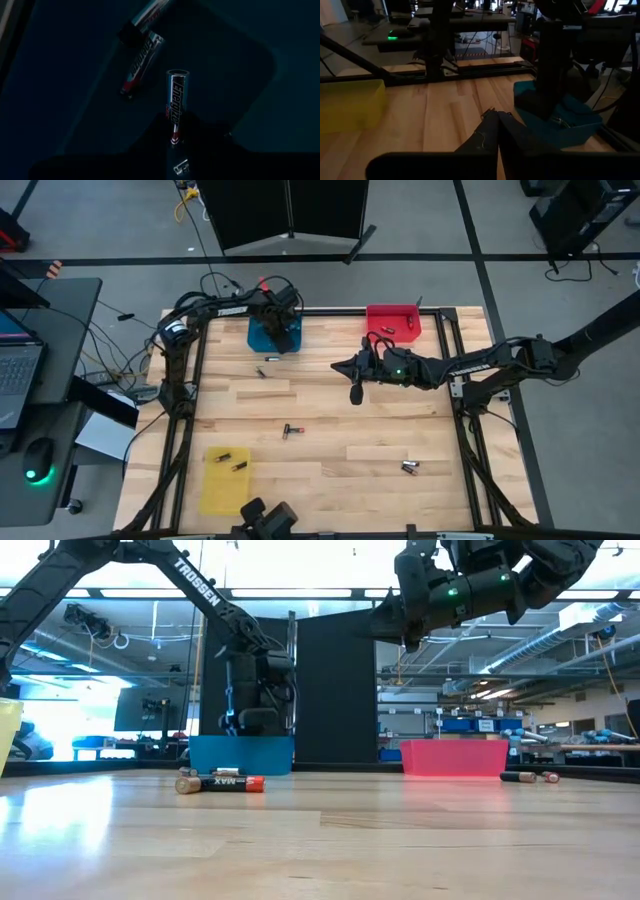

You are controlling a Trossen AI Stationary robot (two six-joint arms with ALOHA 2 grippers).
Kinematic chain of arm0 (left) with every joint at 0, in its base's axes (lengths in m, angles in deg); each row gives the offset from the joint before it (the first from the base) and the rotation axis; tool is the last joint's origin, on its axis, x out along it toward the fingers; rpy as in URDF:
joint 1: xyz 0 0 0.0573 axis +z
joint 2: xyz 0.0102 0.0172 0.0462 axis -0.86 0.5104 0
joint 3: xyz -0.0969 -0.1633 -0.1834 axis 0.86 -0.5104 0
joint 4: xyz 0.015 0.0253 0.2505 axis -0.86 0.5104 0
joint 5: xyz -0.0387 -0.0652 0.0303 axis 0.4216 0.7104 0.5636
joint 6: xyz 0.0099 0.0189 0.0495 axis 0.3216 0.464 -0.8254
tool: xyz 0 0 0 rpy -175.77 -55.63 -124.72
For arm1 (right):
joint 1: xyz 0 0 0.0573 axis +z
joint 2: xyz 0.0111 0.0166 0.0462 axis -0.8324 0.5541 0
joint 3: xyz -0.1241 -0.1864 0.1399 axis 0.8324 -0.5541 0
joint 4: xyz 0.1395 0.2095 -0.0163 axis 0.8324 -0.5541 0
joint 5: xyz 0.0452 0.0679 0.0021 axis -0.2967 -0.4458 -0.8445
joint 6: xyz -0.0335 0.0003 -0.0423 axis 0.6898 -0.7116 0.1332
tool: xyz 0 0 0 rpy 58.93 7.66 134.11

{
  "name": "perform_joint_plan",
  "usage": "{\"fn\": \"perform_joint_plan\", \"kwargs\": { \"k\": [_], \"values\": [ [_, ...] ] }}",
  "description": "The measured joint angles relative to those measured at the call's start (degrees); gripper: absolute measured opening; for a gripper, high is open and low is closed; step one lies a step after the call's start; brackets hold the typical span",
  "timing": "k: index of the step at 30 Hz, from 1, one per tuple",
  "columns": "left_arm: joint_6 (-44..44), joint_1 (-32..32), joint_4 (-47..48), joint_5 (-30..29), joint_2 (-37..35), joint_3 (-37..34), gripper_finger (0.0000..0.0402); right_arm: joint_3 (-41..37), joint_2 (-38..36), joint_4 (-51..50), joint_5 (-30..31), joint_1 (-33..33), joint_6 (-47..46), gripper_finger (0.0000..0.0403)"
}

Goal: Sort batteries
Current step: Put the silver battery into the blue bin

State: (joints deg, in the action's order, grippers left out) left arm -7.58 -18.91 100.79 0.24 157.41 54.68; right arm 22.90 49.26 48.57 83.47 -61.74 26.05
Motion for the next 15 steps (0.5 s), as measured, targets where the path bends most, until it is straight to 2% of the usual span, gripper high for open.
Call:
{"fn": "perform_joint_plan", "kwargs": {
  "k": [4,10,15],
  "values": [
    [0.0,0.0,0.0,0.1,0.0,0.0,0.0052,0.0,0.0,0.1,0.0,0.0,0.0,0.0026],
    [-0.3,-0.3,0.0,0.1,-0.1,0.0,0.0126,0.0,0.0,-0.8,0.0,0.0,0.0,0.0018],
    [-0.3,-1.2,0.1,0.1,-3.2,0.0,0.0143,0.0,0.0,-0.9,0.0,0.0,0.0,0.0020]
  ]
}}
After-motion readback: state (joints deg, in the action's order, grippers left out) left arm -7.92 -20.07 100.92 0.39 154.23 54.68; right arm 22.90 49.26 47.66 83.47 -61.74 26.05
